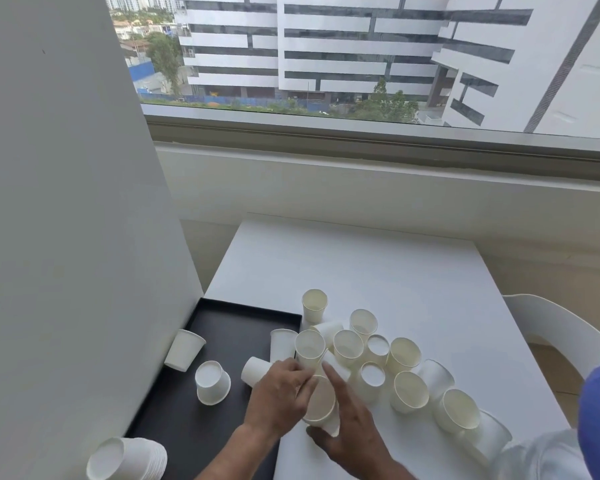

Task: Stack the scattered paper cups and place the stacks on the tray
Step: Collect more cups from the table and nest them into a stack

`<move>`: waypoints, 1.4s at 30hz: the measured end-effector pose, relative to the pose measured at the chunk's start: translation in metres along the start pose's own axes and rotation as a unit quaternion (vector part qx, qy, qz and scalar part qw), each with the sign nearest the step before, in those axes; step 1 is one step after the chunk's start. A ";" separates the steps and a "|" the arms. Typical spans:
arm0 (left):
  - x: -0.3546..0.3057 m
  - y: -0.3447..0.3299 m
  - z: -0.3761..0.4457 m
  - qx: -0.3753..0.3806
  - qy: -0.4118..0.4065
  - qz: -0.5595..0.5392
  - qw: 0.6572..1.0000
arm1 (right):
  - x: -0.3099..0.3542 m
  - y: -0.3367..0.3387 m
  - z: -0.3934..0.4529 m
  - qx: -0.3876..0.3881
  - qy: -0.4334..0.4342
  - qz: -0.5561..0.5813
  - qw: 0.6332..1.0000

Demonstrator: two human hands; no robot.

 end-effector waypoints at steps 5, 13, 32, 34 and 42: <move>0.015 0.010 0.002 0.024 0.005 0.007 1.000 | -0.004 0.000 -0.001 -0.003 -0.016 -0.010 1.000; 0.067 0.009 0.006 0.144 0.137 0.263 0.944 | -0.019 0.007 -0.004 -0.043 -0.073 0.011 0.996; 0.045 0.015 0.017 0.010 0.101 0.229 0.968 | -0.024 0.006 -0.008 0.009 -0.093 -0.021 0.995; 0.045 0.019 0.023 -0.049 0.126 0.166 0.977 | -0.025 0.005 -0.007 0.017 -0.097 -0.027 0.995; 0.012 0.020 0.039 -0.093 0.173 -0.179 0.964 | -0.021 0.005 0.001 0.014 -0.101 -0.044 0.994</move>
Point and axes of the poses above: each hand's wrist, its own z-axis towards the middle knuckle, its own y-axis out of the back of the hand, x = y × z, the point moved 2 cm from there along z, towards the middle knuckle, and after that the axes turned 3 degrees about -z, right-handed, at the moved point
